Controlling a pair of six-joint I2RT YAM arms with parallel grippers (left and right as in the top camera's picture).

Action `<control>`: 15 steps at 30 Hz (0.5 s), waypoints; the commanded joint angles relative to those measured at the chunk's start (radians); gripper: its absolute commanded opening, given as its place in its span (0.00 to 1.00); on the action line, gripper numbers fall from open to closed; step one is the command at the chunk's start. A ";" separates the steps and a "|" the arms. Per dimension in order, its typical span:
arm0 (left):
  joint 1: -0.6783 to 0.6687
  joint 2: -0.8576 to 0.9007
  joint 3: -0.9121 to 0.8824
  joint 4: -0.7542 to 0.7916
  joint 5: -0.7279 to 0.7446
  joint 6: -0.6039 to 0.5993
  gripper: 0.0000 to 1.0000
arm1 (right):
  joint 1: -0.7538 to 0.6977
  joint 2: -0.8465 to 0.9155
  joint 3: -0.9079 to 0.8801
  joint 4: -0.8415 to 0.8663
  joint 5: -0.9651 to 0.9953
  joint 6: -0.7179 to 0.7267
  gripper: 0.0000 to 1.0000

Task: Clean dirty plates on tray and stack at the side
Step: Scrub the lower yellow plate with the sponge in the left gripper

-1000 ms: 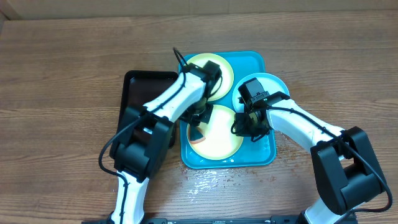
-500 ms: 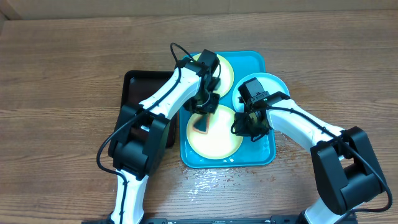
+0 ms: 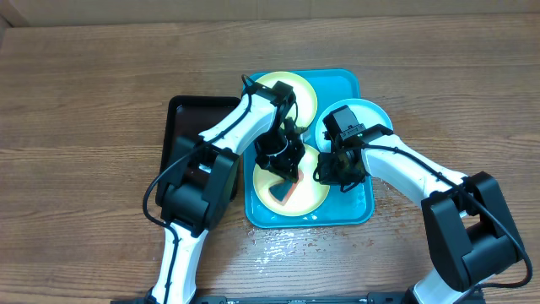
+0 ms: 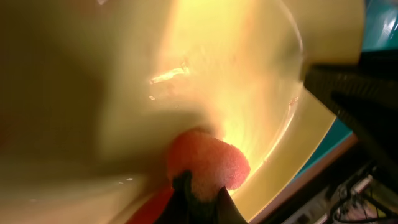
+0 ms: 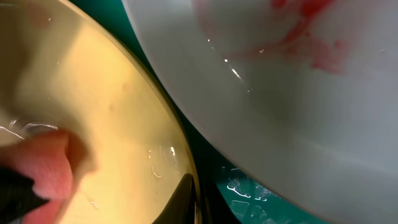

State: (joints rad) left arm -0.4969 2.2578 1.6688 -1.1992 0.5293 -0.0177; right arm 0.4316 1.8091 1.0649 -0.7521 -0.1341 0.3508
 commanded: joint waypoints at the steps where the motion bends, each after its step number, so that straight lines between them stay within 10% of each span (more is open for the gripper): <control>1: -0.028 0.014 0.002 -0.028 0.052 0.045 0.04 | -0.013 0.011 -0.019 -0.012 0.108 0.002 0.04; 6: -0.053 0.014 0.002 -0.070 -0.001 0.036 0.04 | -0.013 0.011 -0.019 -0.013 0.114 0.002 0.04; 15: 0.001 0.014 0.002 -0.081 -0.502 -0.364 0.04 | -0.013 0.011 -0.019 -0.013 0.114 0.002 0.04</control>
State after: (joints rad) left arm -0.5404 2.2589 1.6711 -1.2766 0.3374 -0.1909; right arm 0.4320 1.8091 1.0649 -0.7521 -0.1337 0.3515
